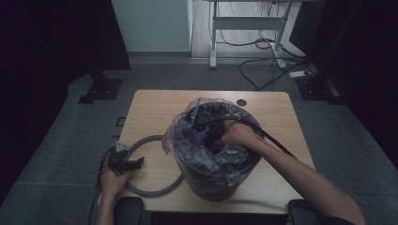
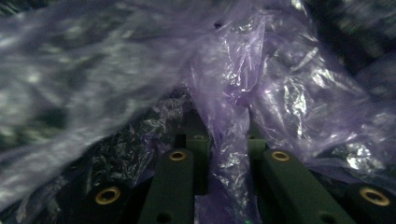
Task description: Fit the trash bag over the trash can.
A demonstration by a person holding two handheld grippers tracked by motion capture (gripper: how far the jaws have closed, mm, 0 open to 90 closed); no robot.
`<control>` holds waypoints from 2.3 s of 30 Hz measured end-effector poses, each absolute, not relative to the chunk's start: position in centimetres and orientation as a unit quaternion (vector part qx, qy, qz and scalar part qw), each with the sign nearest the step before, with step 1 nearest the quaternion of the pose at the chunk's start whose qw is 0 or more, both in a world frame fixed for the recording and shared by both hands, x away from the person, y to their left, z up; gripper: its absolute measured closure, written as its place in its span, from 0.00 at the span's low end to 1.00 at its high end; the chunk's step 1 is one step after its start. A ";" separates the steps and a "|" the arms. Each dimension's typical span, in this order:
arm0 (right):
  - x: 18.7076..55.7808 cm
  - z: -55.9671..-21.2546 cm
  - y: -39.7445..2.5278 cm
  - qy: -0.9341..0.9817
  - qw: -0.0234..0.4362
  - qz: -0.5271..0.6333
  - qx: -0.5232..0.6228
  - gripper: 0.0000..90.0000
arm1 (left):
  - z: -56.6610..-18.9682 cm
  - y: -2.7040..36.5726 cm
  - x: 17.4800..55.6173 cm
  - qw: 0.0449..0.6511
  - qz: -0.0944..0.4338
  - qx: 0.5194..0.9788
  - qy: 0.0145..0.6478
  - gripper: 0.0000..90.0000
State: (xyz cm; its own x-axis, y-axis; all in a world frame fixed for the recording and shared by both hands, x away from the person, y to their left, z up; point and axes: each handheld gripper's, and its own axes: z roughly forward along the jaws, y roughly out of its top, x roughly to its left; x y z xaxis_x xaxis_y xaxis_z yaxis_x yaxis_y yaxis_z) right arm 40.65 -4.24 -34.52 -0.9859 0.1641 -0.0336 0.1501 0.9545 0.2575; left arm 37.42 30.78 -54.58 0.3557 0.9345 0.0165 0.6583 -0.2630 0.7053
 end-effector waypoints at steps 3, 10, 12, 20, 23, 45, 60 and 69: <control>40.7 -35.0 -4.4 0.989 0.018 0.111 0.092 0.56 | -54.6 30.8 37.4 0.310 0.223 0.762 0.522 0.13; 40.2 -29.8 -7.1 0.967 0.031 0.217 0.128 0.25 | -54.6 30.8 37.4 0.311 0.223 0.762 0.522 0.13; 39.8 -28.3 -7.7 0.964 0.041 0.230 0.130 0.24 | -54.6 30.8 37.4 0.311 0.223 0.762 0.522 0.13; 37.2 -25.1 -5.8 0.951 0.031 0.294 0.094 0.24 | -54.6 30.8 37.4 0.311 0.223 0.762 0.522 0.13; 36.6 -25.3 -4.0 0.950 0.021 0.302 0.075 0.23 | -54.6 30.8 37.4 0.311 0.223 0.762 0.522 0.13; 35.6 -25.4 -1.0 0.947 0.051 0.312 0.051 0.18 | -54.6 30.8 37.4 0.311 0.223 0.763 0.521 0.13; 37.4 -32.2 -1.2 0.967 0.023 0.246 0.066 0.29 | -54.6 30.8 37.4 0.311 0.222 0.763 0.521 0.13; 37.1 -27.4 -3.9 0.947 0.030 0.308 0.082 0.22 | -54.6 30.8 37.4 0.311 0.222 0.763 0.521 0.13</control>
